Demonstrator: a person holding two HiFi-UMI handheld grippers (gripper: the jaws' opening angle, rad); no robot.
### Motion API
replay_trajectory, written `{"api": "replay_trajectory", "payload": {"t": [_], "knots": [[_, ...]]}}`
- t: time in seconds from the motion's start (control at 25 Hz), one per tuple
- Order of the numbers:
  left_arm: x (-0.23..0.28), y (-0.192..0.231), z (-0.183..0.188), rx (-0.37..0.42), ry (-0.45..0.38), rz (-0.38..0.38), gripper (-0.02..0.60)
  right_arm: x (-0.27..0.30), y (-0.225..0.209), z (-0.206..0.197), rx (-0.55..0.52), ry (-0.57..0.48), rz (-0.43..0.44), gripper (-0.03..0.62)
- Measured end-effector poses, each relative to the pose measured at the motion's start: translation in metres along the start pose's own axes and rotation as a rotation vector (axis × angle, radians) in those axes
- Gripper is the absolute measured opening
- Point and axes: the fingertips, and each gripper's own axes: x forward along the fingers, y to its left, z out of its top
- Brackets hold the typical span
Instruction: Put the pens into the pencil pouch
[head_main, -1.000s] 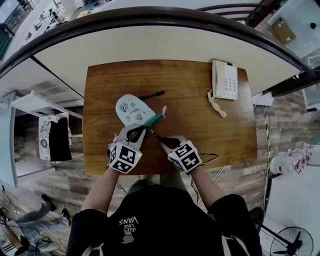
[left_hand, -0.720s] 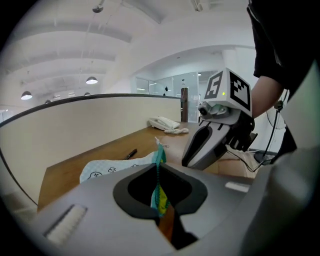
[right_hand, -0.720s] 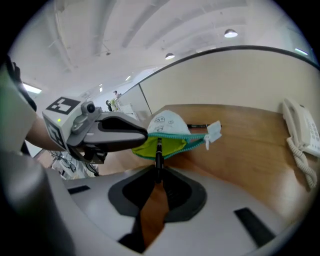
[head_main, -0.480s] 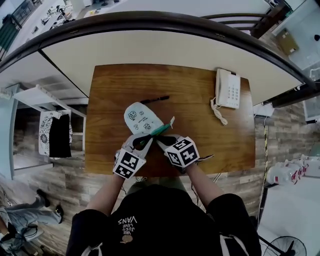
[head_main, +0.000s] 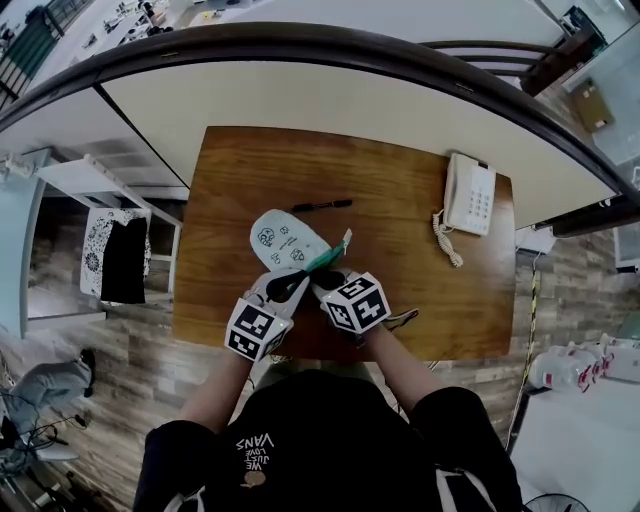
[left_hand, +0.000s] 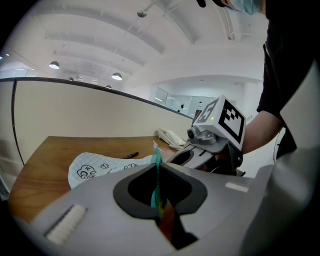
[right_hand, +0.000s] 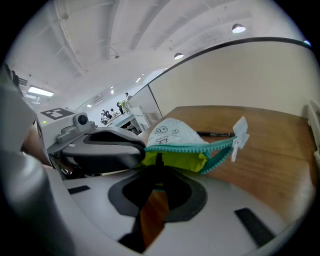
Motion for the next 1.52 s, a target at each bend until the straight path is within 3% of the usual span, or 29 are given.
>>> {"api": "replay_trajectory", "payload": {"t": [0.16, 0.32, 0.52, 0.68, 1.08, 1.4, 1.52], "knots": [[-0.002, 0.005, 0.003, -0.033, -0.013, 0.020, 0.028, 0.002, -0.002, 0.005, -0.004, -0.033, 0.011, 0.066], [-0.004, 0.014, 0.003, -0.065, -0.021, 0.046, 0.028, -0.001, -0.001, 0.010, -0.014, -0.058, 0.037, 0.114], [-0.007, 0.024, 0.006, -0.110, -0.040, 0.083, 0.028, -0.021, 0.000, 0.018, -0.099, -0.102, 0.067, 0.117], [-0.006, 0.030, 0.007, -0.129, -0.045, 0.109, 0.028, -0.040, -0.027, 0.028, -0.168, -0.132, 0.012, 0.116], [-0.008, 0.038, -0.003, -0.173, -0.038, 0.178, 0.028, -0.036, -0.127, 0.056, -0.333, -0.060, -0.157, 0.115], [-0.012, 0.041, -0.004, -0.194, -0.037, 0.218, 0.028, 0.003, -0.181, 0.060, -0.421, 0.025, -0.222, 0.123], [-0.012, 0.044, -0.003, -0.188, -0.048, 0.237, 0.028, 0.015, -0.190, 0.063, -0.426, 0.038, -0.200, 0.132]]}}
